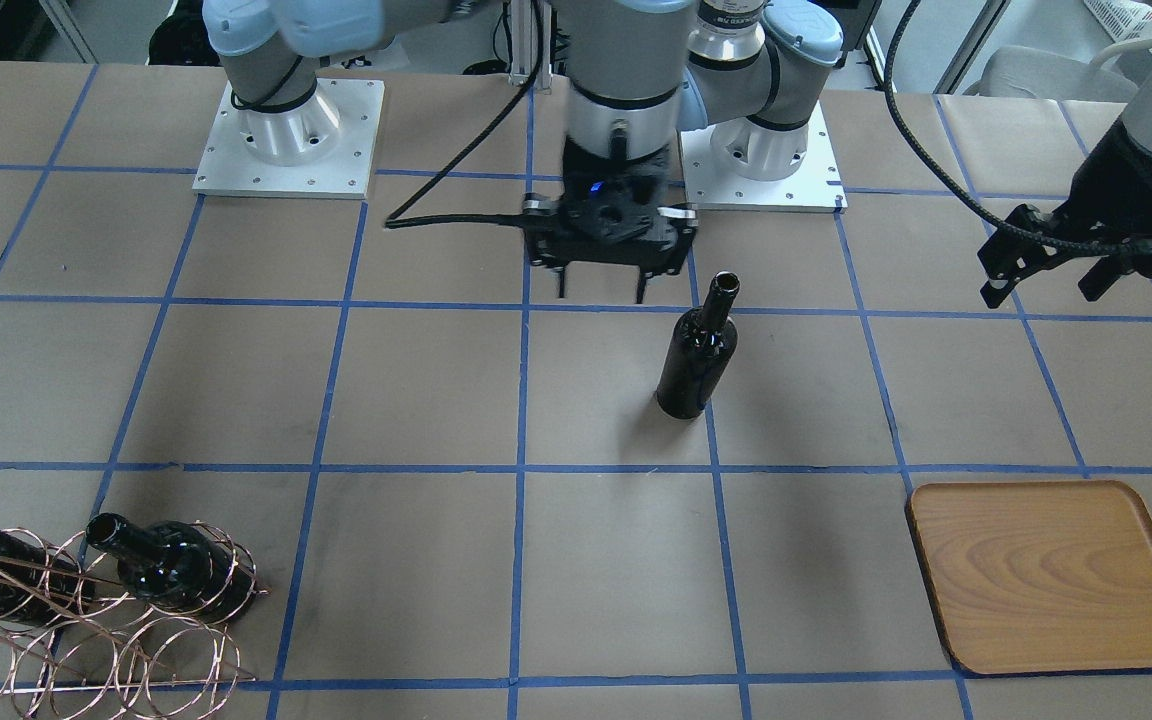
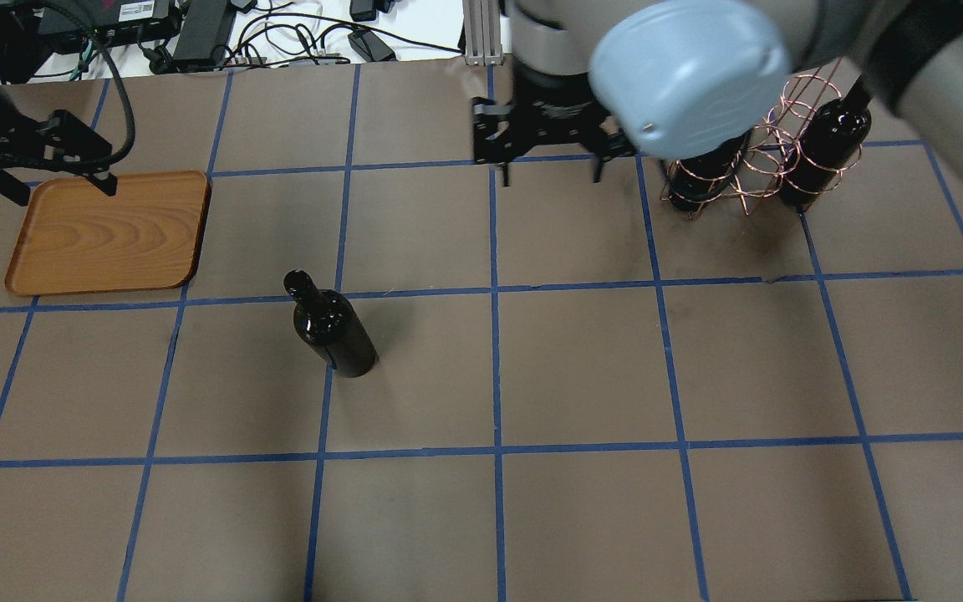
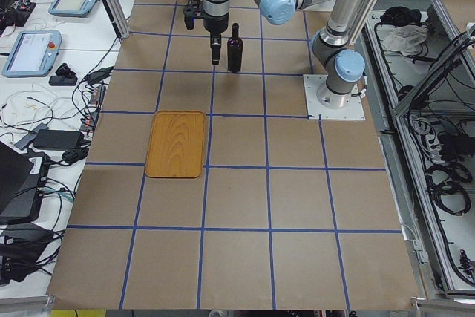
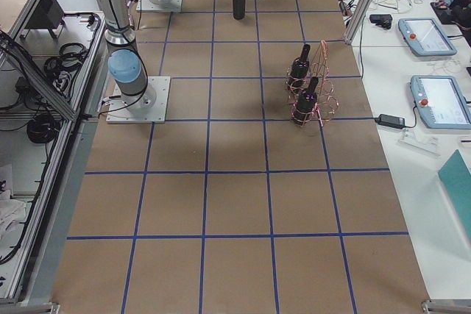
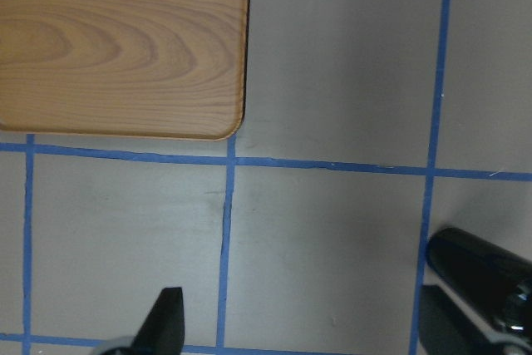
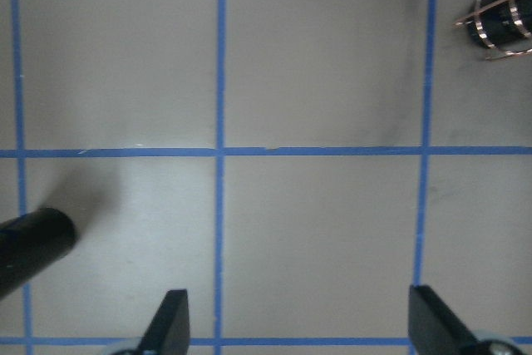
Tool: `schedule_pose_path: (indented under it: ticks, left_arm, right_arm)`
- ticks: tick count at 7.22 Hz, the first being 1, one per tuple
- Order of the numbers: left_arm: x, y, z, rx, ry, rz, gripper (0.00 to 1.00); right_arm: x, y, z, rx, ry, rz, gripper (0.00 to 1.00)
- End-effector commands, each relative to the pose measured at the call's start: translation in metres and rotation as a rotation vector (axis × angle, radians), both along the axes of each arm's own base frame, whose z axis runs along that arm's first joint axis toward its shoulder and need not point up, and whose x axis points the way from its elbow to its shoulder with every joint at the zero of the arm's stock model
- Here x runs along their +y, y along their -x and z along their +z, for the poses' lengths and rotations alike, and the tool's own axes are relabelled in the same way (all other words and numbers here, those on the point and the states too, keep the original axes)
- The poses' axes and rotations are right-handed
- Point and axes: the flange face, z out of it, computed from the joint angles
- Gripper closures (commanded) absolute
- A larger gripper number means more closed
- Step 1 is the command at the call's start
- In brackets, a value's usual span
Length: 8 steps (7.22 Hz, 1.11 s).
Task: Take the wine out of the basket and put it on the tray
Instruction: 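Withdraw the right gripper to the rack while the left gripper moves over the bottle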
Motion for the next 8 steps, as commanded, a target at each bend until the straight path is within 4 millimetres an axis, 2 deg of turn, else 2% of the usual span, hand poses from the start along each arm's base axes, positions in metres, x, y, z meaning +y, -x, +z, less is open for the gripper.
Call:
schedule_pose_path:
  ticks: [1, 2, 3, 4, 5, 6, 7, 8]
  left_arm:
    - [0.003, 0.086, -0.002, 0.021, -0.01, -0.026, 0.0]
    - [0.009, 0.123, -0.005, 0.023, -0.02, -0.049, 0.0]
    - [0.022, 0.151, -0.016, 0.024, -0.041, -0.073, 0.0]
    - [0.034, 0.168, -0.03, 0.006, -0.072, -0.067, 0.0]
    - [0.042, 0.176, -0.047, -0.025, -0.105, -0.075, 0.0]
    - [0.046, 0.179, -0.06, -0.026, -0.125, -0.083, 0.0]
    - [0.045, 0.179, -0.064, -0.026, -0.131, -0.083, 0.0]
    - [0.041, 0.18, -0.076, -0.02, -0.152, -0.082, 0.0]
  right_arm:
    - [-0.007, 0.139, 0.028, 0.017, -0.033, 0.061, 0.0]
    - [-0.01, 0.165, 0.033, 0.019, -0.023, 0.068, 0.0]
    - [-0.008, 0.167, 0.036, 0.021, -0.019, 0.063, 0.0]
    - [-0.007, 0.166, 0.037, 0.014, -0.015, 0.068, 0.0]
    - [-0.007, 0.163, 0.04, 0.003, 0.001, 0.064, 0.0]
    - [-0.007, 0.159, 0.057, 0.006, 0.098, 0.008, 0.0]
    - [-0.004, 0.145, 0.062, 0.005, 0.119, 0.01, 0.0]
    - [-0.004, 0.133, 0.056, 0.002, 0.112, 0.039, 0.0]
